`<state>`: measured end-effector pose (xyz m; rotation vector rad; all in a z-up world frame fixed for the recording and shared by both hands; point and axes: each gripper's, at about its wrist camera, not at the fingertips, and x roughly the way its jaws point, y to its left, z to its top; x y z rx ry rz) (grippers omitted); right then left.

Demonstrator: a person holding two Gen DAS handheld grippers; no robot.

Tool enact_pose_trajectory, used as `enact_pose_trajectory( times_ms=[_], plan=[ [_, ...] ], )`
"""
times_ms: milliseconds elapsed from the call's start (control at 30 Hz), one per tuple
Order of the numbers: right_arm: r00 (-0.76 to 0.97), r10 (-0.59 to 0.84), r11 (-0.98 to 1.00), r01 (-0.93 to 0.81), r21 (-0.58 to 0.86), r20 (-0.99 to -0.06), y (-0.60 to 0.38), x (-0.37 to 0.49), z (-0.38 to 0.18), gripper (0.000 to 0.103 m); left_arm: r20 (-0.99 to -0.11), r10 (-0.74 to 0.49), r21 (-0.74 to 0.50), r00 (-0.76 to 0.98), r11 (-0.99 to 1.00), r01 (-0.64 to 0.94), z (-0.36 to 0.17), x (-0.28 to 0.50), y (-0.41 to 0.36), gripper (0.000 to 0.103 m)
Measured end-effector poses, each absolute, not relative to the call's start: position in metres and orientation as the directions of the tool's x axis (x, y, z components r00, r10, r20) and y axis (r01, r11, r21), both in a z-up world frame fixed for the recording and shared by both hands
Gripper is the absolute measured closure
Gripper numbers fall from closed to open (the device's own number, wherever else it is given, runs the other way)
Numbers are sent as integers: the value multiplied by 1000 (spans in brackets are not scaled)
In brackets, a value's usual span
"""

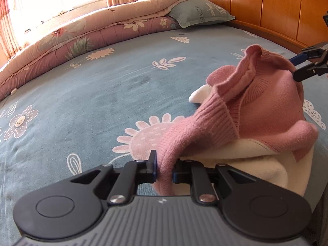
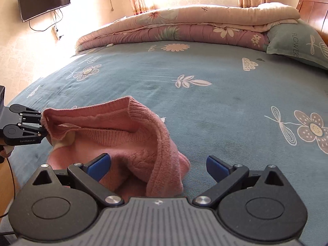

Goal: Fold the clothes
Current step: 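Lift the sweater with the left tool while the right tool approaches the pink fabric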

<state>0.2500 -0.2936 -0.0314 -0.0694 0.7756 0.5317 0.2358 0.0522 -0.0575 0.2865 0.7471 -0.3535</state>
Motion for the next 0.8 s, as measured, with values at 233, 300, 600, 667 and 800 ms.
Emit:
enact_pose_trajectory(
  times_ms=[233, 300, 600, 667, 800],
  plan=[
    [599, 349, 882, -471, 35, -721, -286, 244, -43, 3, -711, -217, 104, 668, 908, 405, -63, 238, 55, 87],
    [596, 347, 884, -465, 40, -724, -271, 257, -49, 6, -713, -211, 113, 669, 907, 406, -63, 237, 53, 87],
    [537, 426, 889, -399, 226, -728, -272, 299, -104, 0, -720, -210, 108, 661, 907, 406, -72, 234, 58, 86],
    [541, 450, 883, -387, 265, -711, -279, 297, -112, 0, -718, -210, 112, 663, 906, 408, -73, 234, 57, 85],
    [654, 291, 914, -407, 0, -699, -248, 272, -96, 0, -716, -198, 131, 670, 903, 408, -74, 234, 54, 85]
  ],
)
